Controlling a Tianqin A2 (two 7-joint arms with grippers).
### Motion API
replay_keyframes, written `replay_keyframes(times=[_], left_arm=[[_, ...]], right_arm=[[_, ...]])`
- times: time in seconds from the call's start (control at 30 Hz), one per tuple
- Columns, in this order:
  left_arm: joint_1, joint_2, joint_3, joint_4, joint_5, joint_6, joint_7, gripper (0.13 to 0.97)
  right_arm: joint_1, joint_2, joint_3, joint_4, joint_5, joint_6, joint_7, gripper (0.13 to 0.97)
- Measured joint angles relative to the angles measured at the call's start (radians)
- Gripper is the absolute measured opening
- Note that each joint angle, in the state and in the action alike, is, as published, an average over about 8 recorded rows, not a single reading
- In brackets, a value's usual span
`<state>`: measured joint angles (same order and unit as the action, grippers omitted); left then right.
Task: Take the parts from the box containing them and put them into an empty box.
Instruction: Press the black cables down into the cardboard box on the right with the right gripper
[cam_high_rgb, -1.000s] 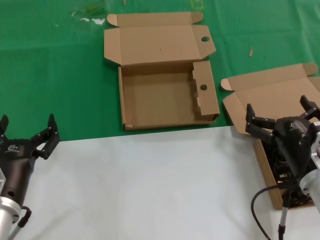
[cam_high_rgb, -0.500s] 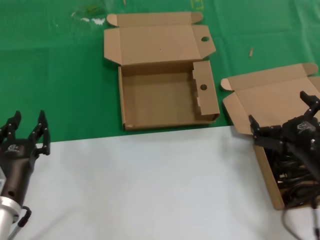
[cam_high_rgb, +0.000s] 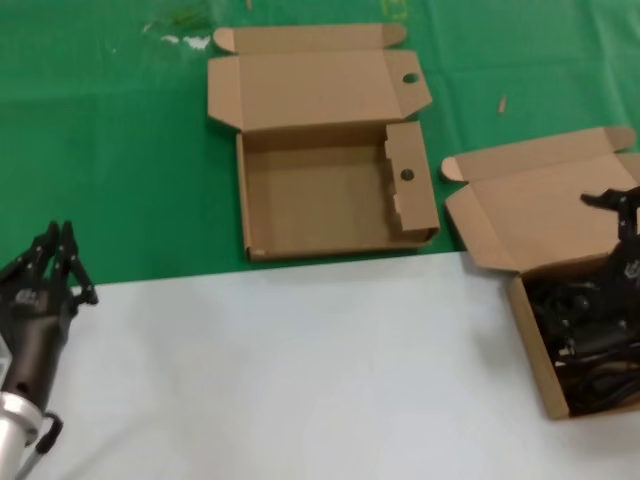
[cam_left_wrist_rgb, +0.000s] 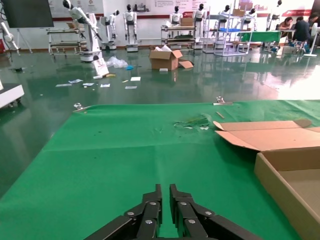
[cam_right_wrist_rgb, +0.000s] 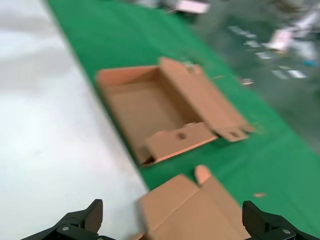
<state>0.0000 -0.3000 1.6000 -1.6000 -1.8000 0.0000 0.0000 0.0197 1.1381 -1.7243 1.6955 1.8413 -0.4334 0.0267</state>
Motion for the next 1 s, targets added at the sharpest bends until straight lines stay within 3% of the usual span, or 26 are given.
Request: replay_keyframes(times=[0.23,0.57,1.0], left_arm=[[0.0,0.0,0.0,0.0,0.0,0.0,0.0,0.172],[0.0,0.0,0.0,0.0,0.0,0.0,0.0,0.14],[0.0,0.0,0.0,0.0,0.0,0.0,0.0,0.14]], right_arm=[[0.16,0.088,-0.049,-0.06,-0.037,-0.285,-0.051,0.966],[0.448,0.073,-0.159,-0.155,-0.214,-0.634,-0.124,0.966],[0.644,-0.01,-0.247,-0.229,-0.404,-0.83,-0.193,0.949]])
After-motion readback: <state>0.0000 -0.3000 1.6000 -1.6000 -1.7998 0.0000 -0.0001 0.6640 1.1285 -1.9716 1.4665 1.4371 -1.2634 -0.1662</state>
